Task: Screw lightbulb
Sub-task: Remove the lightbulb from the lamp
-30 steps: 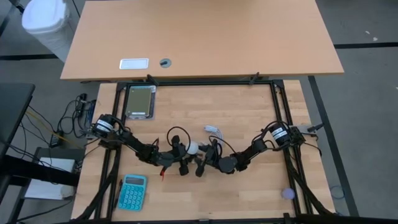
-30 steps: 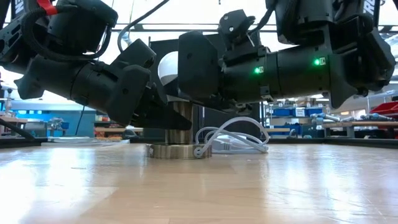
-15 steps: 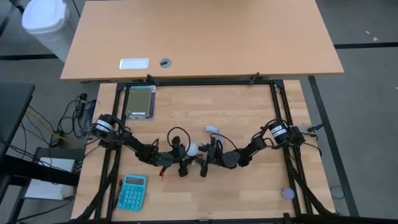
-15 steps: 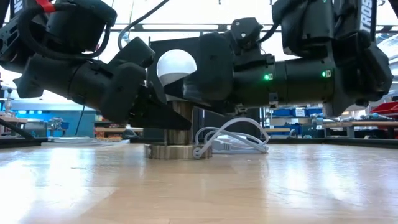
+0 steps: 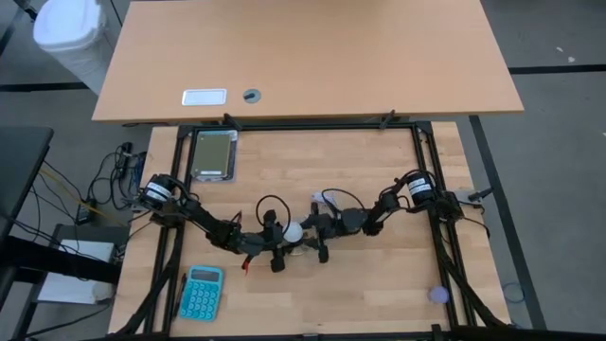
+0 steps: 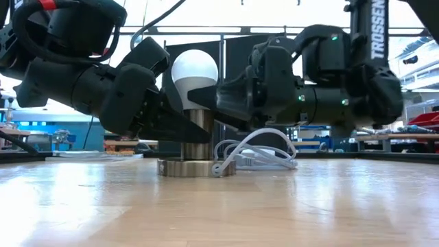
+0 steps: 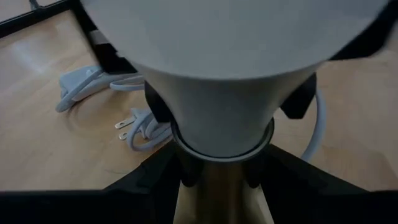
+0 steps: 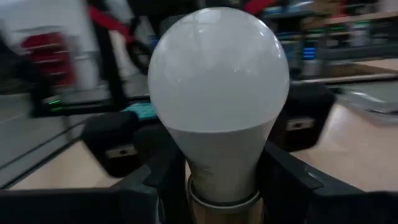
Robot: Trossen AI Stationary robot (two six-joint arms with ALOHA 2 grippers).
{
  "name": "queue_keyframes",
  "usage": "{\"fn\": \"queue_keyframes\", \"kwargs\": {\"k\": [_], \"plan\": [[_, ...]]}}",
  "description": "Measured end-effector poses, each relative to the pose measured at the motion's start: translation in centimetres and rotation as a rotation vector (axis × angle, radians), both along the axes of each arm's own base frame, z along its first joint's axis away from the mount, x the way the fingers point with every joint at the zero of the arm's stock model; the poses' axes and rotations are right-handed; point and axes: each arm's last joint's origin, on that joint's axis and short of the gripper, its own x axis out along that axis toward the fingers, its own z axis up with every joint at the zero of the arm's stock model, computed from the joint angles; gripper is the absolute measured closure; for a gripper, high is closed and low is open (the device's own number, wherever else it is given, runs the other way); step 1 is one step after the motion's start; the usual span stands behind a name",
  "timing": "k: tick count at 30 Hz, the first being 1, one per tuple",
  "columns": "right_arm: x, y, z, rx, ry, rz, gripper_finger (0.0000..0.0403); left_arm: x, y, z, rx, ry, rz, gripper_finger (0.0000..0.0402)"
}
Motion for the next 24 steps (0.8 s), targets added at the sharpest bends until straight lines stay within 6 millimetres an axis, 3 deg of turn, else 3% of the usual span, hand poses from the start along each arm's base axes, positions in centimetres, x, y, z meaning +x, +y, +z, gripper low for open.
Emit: {"fn": "queue_keyframes", "kwargs": {"k": [10, 15, 20, 24], "plan": [[0.9, -3.4, 0.2, 0.0, -0.004, 0.319, 0.0231, 0.1, -0.1, 0.1, -0.008, -0.005, -0.014, 0.0208], [0.9, -3.9, 0.2, 0.053, 0.012, 0.295, 0.0215, 0.1, 0.0, 0.1, -0.012, -0.007, -0.009, 0.0208], [0.6, -3.9, 0.7, 0.079, 0.025, 0.257, 0.0162, 0.1, 0.1, 0.0, 0.001, -0.005, 0.011, 0.0208], [-0.4, -3.0, 1.8, 0.032, 0.085, 0.124, 0.0123, 0.0, 0.2, 0.0, 0.006, -0.005, 0.032, 0.0208]]}}
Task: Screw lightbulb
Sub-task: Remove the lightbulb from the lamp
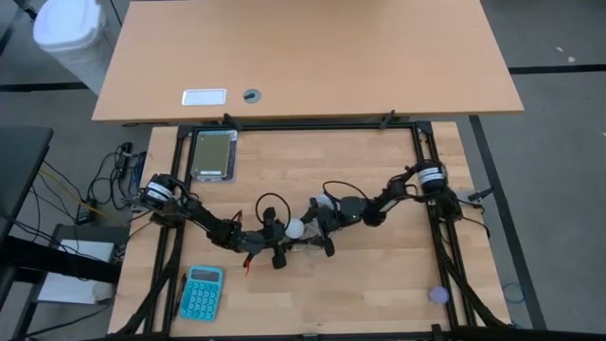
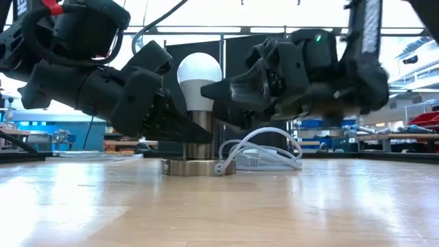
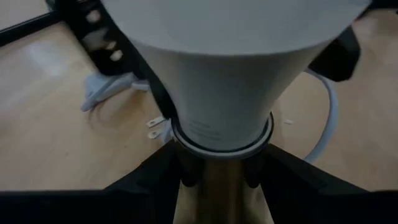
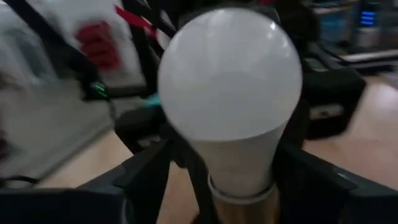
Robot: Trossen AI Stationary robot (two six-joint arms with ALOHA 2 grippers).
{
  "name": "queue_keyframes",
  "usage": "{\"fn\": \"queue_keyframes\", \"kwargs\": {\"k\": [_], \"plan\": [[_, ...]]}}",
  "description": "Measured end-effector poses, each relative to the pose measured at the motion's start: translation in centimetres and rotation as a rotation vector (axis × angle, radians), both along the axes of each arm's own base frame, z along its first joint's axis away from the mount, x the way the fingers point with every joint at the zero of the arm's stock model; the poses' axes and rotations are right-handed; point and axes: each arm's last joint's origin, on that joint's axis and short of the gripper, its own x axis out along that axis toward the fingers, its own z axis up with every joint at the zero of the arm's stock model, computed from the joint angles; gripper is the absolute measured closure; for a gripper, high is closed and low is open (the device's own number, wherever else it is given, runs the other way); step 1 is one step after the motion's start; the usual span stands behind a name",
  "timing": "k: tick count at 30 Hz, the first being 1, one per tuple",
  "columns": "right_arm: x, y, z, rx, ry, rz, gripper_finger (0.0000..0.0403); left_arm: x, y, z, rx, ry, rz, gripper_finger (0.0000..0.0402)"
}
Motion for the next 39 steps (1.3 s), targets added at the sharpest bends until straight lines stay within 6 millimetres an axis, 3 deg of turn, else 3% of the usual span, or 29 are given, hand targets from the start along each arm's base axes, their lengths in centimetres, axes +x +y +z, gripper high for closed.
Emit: {"fn": "queue_keyframes", "kwargs": {"k": [9, 13, 16, 22, 31, 39], "plan": [[-2.9, 5.3, 3.2, -0.102, 0.116, -0.374, 0.0106, 0.0, 0.0, 0.0, 0.004, 0.0, 0.009, 0.0208], [-3.6, 7.2, 3.4, -0.064, 0.107, -0.504, 0.0106, 0.0, 0.0, 0.0, 0.008, -0.001, 0.019, 0.0208], [-3.2, 8.0, 2.9, 0.0, 0.109, -0.558, 0.0106, -0.1, 0.1, 0.0, 0.009, -0.003, 0.03, 0.0208], [-0.6, 9.0, 1.5, 0.045, 0.103, -0.674, 0.0106, -0.1, 0.1, 0.0, 0.004, -0.005, 0.039, 0.0208], [1.5, 9.8, 1.8, -0.006, 0.047, -0.728, 0.0109, -0.1, 0.1, -0.1, -0.001, -0.002, 0.054, 0.0208], [2.1, 8.6, 1.7, -0.011, 0.062, -0.711, 0.0164, -0.1, 0.1, -0.1, -0.003, -0.003, 0.061, 0.0208]]}}
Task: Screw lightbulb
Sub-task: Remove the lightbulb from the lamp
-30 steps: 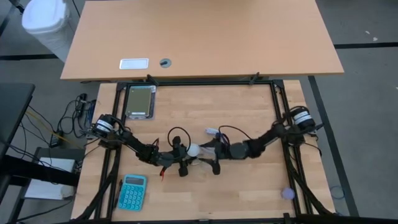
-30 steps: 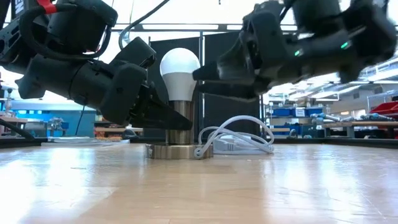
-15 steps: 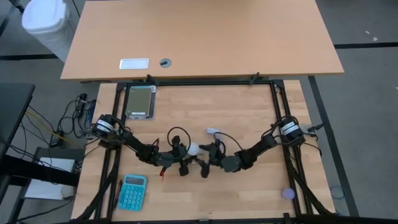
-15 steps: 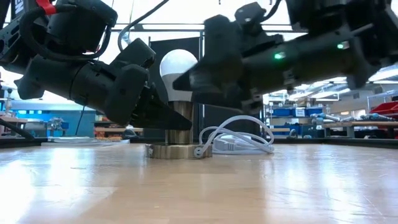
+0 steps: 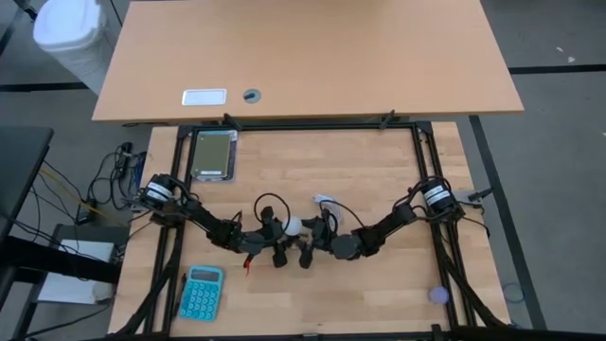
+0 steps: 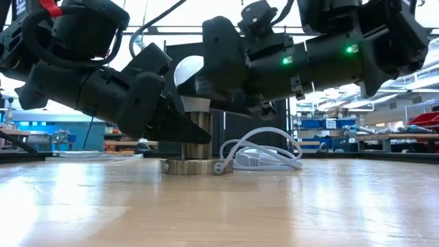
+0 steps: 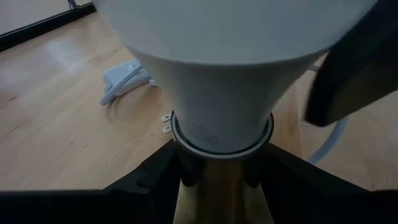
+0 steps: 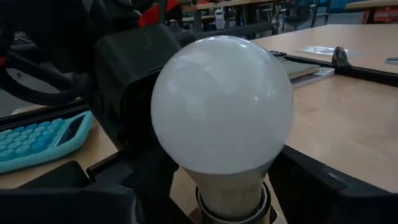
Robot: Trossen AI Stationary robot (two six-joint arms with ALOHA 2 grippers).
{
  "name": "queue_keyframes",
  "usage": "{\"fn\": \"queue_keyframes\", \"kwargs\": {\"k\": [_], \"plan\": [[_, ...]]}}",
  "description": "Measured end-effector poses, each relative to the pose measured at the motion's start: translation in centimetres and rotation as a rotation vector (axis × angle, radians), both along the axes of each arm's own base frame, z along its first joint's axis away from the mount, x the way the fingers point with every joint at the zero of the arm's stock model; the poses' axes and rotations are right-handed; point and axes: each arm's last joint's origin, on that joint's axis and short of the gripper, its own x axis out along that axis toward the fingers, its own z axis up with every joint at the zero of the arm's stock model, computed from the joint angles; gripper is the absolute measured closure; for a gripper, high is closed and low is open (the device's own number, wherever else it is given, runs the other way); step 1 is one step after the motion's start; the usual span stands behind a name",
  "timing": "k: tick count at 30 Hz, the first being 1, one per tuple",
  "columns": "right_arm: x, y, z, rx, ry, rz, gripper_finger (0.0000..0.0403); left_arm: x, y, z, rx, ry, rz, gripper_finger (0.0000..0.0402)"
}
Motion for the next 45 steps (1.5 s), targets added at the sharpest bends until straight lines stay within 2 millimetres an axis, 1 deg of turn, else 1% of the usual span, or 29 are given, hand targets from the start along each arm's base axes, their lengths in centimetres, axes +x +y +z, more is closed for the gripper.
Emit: {"fn": "queue_keyframes", "kwargs": {"k": [3, 10, 17, 27, 30, 36, 40, 42, 45], "plan": [[0.1, -0.2, -0.1, -0.005, 0.008, 0.004, 0.0182, 0.0, 0.0, 0.0, 0.0, 0.0, 0.001, 0.0208], [0.0, -0.3, -0.2, -0.048, 0.033, 0.018, 0.0187, 0.0, 0.0, 0.0, 0.0, 0.001, 0.001, 0.0208], [-0.9, -1.0, -0.5, -0.05, 0.01, 0.128, 0.02, 0.0, -0.1, 0.0, -0.002, 0.003, -0.019, 0.0208], [-0.9, -3.5, -1.0, -0.052, 0.004, 0.353, 0.0206, 0.0, -0.1, 0.0, -0.001, 0.007, -0.032, 0.0208], [-1.0, -4.6, -1.3, -0.045, 0.002, 0.421, 0.0207, -0.1, -0.2, 0.0, -0.002, 0.008, -0.039, 0.0208], [-1.4, -6.9, -1.5, -0.05, -0.028, 0.624, 0.0207, 0.0, -0.5, 0.1, 0.005, 0.011, -0.073, 0.0208], [-1.2, -8.3, -1.5, -0.058, -0.036, 0.74, 0.0207, 0.0, -0.5, 0.1, 0.007, 0.004, -0.078, 0.0208], [-1.1, -8.8, -1.4, -0.068, -0.035, 0.777, 0.0207, 0.0, -0.5, 0.1, 0.007, 0.005, -0.079, 0.0208], [-1.1, -8.9, -1.4, -0.078, -0.036, 0.786, 0.0207, 0.0, -0.5, 0.1, 0.008, 0.004, -0.078, 0.0208]]}}
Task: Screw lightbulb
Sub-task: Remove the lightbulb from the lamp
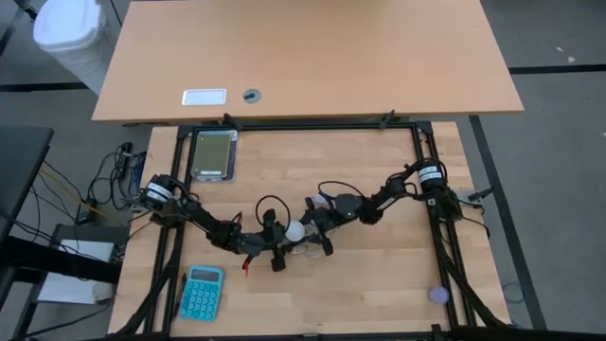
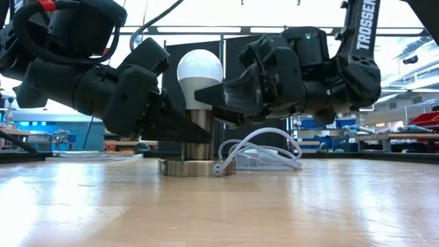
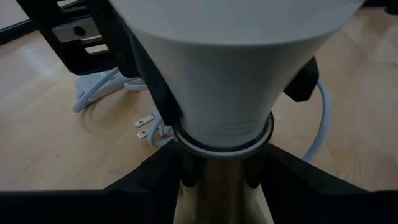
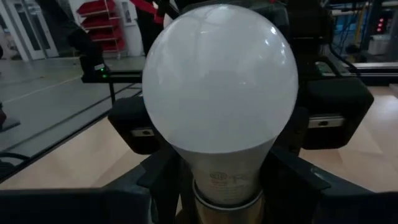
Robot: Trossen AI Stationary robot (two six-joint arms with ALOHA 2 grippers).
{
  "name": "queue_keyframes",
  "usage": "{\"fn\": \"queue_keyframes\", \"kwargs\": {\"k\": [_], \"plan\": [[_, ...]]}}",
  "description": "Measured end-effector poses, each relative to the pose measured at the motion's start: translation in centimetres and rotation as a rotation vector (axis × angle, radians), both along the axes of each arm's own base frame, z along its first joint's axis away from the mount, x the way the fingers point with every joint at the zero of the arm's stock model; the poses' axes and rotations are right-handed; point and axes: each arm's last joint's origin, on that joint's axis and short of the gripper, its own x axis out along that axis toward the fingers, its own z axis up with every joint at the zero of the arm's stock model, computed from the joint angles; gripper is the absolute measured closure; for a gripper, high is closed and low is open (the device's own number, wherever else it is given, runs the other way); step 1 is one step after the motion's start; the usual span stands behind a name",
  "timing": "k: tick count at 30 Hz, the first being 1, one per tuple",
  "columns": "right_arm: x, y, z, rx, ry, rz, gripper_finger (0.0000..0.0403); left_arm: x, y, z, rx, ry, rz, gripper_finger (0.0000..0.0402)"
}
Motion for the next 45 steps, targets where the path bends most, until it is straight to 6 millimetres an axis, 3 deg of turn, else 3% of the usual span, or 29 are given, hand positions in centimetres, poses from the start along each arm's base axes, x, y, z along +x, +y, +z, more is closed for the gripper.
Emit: {"fn": "queue_keyframes", "kwargs": {"k": [13, 28, 37, 45], "plan": [[0.0, -0.7, 0.1, -0.01, -0.013, 0.09, 0.0206, 0.0, -0.1, 0.1, 0.007, -0.003, -0.024, 0.0208], [1.9, -2.0, 0.9, 0.009, 0.031, 0.285, 0.0206, 0.2, -0.2, 0.4, 0.03, -0.022, -0.111, 0.0208], [1.9, -2.3, 0.9, 0.057, 0.062, 0.235, 0.0202, 0.2, -0.2, 0.4, 0.028, -0.023, -0.112, 0.0208], [1.5, -2.0, 1.7, 0.084, 0.119, 0.175, 0.0157, 0.2, -0.2, 0.3, 0.016, -0.018, -0.103, 0.0208]]}}
